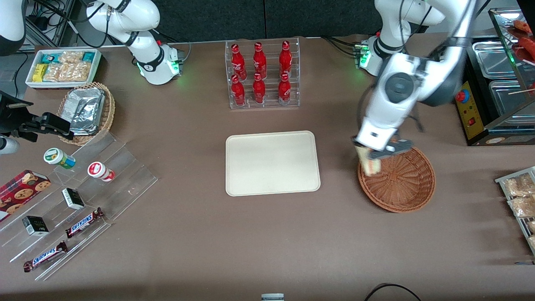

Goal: Place sandwich from basket to tray
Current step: 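Lift the sandwich and carry it with the left gripper over the tray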

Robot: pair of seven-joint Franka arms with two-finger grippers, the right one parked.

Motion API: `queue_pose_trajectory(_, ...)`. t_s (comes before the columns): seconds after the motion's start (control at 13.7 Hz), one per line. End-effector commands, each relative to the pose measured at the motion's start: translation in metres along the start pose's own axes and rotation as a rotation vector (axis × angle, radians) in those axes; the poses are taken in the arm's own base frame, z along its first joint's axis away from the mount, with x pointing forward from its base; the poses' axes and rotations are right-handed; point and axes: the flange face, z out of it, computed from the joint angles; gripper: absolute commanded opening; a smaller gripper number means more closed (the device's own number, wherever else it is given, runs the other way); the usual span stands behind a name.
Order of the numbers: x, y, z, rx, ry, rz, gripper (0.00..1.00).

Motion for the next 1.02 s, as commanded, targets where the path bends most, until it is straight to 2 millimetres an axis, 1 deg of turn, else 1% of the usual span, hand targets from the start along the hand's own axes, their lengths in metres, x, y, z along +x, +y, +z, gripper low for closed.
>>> queue_pose_trajectory(0.0,-0.029,0.065,0.008,-0.017,-0.015,0.066,0.0)
queue_pose_trajectory(0.15,-0.05,0.117,0.02,-0.015,-0.013,0.11,0.0)
queue_pose_trajectory(0.22,-0.057,0.139,0.028,-0.024,-0.008,0.126,0.0)
queue_pose_trajectory(0.29,-0.067,0.16,0.037,-0.052,-0.007,0.114,0.0)
queue_pose_trajectory(0.44,-0.093,0.196,0.06,-0.114,0.041,0.1,0.0)
queue_pose_trajectory(0.51,-0.103,0.208,0.071,-0.122,0.054,0.094,0.0)
queue_pose_trajectory(0.59,-0.12,0.22,0.083,-0.123,0.059,0.109,0.0)
queue_pose_trajectory(0.66,-0.124,0.224,0.089,-0.131,0.066,0.112,0.0)
queue_pose_trajectory(0.8,-0.129,0.228,0.092,-0.147,0.076,0.102,0.0)
queue_pose_trajectory(0.95,-0.137,0.237,0.103,-0.162,0.088,0.11,0.0)
